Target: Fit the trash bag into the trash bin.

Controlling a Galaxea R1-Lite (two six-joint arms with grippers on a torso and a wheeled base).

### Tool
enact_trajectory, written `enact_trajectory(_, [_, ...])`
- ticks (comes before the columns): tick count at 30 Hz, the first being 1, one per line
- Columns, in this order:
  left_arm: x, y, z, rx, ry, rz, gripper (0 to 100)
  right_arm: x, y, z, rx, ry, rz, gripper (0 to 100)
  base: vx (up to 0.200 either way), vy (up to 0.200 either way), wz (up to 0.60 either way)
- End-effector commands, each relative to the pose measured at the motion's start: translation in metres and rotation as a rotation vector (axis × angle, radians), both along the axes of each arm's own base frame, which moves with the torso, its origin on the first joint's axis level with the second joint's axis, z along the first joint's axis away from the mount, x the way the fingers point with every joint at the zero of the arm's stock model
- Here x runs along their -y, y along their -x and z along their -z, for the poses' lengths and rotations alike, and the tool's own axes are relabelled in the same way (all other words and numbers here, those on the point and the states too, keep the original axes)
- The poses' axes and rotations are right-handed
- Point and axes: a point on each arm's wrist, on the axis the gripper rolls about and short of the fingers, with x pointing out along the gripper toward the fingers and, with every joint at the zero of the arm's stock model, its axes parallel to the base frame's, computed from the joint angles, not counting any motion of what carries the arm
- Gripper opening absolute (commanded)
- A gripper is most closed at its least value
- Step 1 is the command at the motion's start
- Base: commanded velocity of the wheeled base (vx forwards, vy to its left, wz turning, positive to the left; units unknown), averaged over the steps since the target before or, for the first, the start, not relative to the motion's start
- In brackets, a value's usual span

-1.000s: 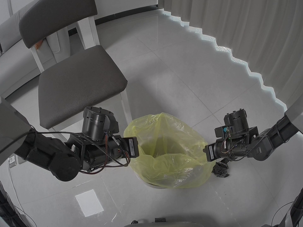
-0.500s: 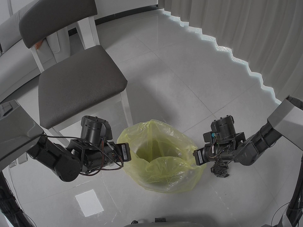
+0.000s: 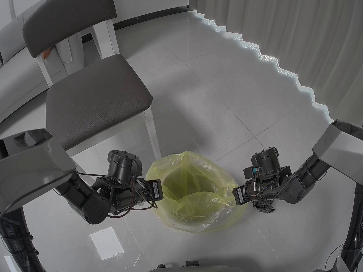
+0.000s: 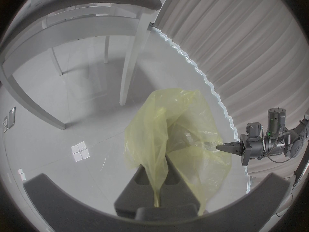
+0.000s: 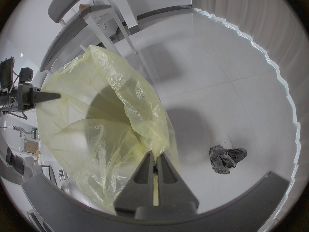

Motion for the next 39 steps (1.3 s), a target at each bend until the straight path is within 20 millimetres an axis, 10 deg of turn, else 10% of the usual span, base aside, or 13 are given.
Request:
enact_trajectory(1, [0.002,-0.003,0.019,-0.018,-0.013,0.002,0,0.003,0.004,0.004,0.007,0.0,-0.001,0,0.0,0.0,0.0])
enact_trajectory(18, [-0.008,-0.001,0.028,-0.029,-0.035,-0.025,0,0.005,0.01,0.009,0.005,0.015,-0.016,0,0.0,0.0,0.0])
enact_trajectory(19, [-0.008,-0.001,0.028,-0.027,-0.034,-0.025,0,0.005,0.01,0.008,0.008,0.015,-0.015,100,0.0,0.0,0.0])
enact_trajectory(39, [-0.011,-0.013,0.037,-0.023,-0.036,-0.043,0,-0.002,-0.002,-0.035,0.142,-0.046,-0.019,100,0.0,0.0,0.0])
